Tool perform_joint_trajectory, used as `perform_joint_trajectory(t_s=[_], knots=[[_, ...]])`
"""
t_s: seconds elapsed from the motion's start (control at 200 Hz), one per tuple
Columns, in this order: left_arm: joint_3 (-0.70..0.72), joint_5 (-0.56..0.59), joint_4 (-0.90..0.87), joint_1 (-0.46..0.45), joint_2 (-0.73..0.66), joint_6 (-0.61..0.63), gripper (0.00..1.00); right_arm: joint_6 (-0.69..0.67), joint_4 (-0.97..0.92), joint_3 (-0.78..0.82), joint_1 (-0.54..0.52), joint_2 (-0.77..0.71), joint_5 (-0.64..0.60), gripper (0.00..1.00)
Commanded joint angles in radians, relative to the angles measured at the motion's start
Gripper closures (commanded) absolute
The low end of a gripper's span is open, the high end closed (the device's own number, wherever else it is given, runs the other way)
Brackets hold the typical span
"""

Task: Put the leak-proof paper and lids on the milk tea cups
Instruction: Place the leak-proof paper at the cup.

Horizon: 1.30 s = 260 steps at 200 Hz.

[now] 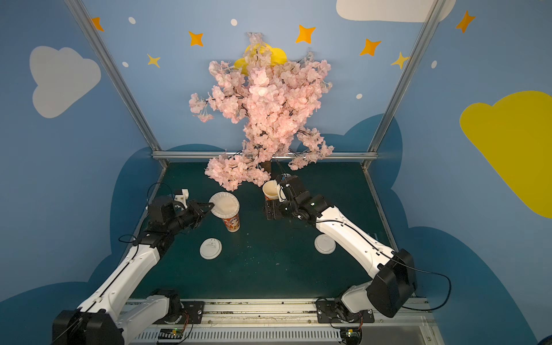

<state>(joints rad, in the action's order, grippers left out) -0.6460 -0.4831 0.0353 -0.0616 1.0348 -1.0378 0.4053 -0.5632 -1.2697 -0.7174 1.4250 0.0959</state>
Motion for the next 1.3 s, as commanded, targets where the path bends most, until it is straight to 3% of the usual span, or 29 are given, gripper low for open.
perform_joint_trajectory(t_s=[0.0, 0.441, 0.626, 0.736, 0.981, 1.142, 1.297], knots=[[0.000, -0.046, 0.045, 0.009, 0.023, -0.011, 0.97, -0.011, 0.022, -0.016, -0.006, 0.012, -0.009, 0.14], [0.011, -0.029, 0.028, 0.024, 0.054, 0.018, 0.96, -0.008, 0.033, -0.018, -0.007, 0.032, 0.006, 0.14], [0.020, -0.030, 0.022, 0.028, 0.048, 0.025, 0.82, -0.007, 0.033, -0.017, -0.007, 0.034, 0.008, 0.14], [0.025, -0.024, 0.009, 0.028, 0.034, 0.035, 0.80, -0.005, 0.032, -0.017, -0.008, 0.034, 0.010, 0.13], [0.022, -0.020, -0.015, 0.029, 0.023, 0.049, 0.65, 0.002, 0.031, -0.013, -0.010, 0.028, 0.010, 0.14], [0.001, -0.001, -0.073, 0.031, -0.002, 0.087, 0.64, 0.005, 0.030, -0.005, -0.013, 0.018, 0.002, 0.14], [-0.007, 0.012, -0.107, 0.034, -0.027, 0.106, 0.71, 0.008, 0.033, 0.007, -0.017, 0.008, -0.002, 0.14]])
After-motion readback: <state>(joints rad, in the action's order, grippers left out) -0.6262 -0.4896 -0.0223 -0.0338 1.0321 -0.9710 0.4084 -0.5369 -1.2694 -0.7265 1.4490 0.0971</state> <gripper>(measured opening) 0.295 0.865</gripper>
